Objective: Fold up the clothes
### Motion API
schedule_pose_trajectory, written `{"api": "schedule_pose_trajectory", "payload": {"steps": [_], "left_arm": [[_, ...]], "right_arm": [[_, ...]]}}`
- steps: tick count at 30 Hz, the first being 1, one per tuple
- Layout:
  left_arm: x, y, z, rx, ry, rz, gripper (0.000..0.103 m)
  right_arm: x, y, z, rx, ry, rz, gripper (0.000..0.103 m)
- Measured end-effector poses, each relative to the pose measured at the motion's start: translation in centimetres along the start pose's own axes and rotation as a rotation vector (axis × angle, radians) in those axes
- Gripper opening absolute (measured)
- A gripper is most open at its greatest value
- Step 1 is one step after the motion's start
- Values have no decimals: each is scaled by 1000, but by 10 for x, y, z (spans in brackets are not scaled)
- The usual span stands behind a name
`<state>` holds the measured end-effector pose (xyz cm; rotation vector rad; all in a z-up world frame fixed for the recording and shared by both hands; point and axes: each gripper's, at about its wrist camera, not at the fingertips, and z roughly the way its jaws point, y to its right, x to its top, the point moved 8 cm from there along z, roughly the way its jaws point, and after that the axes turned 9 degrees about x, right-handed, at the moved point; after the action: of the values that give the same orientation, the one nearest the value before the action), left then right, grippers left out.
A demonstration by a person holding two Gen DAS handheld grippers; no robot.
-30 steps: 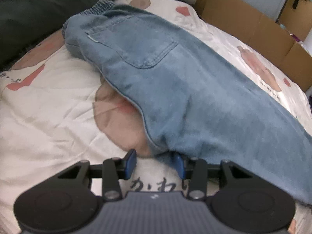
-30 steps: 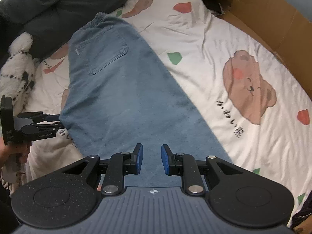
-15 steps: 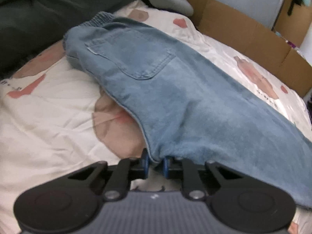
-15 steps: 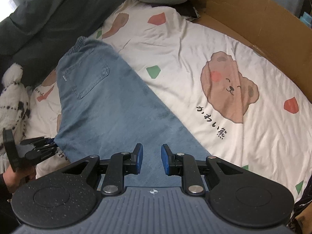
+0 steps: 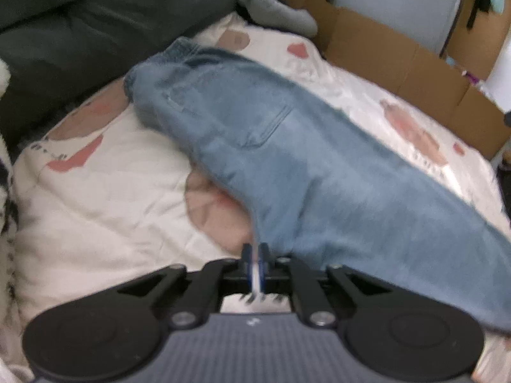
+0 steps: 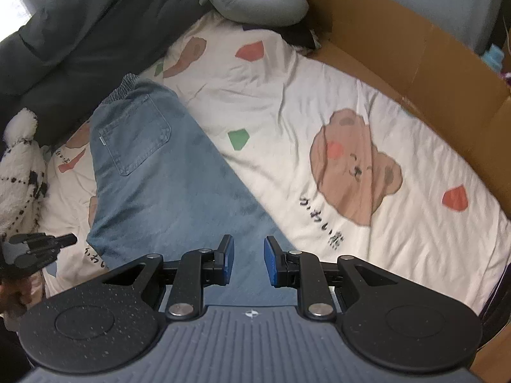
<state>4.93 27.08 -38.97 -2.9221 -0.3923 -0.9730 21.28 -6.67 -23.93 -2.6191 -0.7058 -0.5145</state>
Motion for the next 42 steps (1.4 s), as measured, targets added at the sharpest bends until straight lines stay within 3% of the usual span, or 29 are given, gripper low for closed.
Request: {"api": "schedule_pose_trajectory", "payload": {"steps": [5, 11, 17, 24, 32, 42], "left_arm": [[17, 16, 7, -34, 7, -18, 13], [23, 35, 14, -108, -5, -12, 14], [25, 36, 32, -115, -37, -44, 14], [17, 37, 48, -133, -88, -75, 14], [16, 36, 54, -136, -105, -87, 14], [14, 37, 61, -146, -126, -73, 14]], "right_arm": [[3, 4, -6, 0, -26, -62, 28], [-29, 34, 6, 34, -82, -53, 31], [-73, 92, 22, 11, -108, 96, 31], [-122, 150, 26, -42, -55, 313, 31], [-180, 174, 28, -63, -46, 471, 31], [-201, 177, 22, -65, -40, 507, 32]]}}
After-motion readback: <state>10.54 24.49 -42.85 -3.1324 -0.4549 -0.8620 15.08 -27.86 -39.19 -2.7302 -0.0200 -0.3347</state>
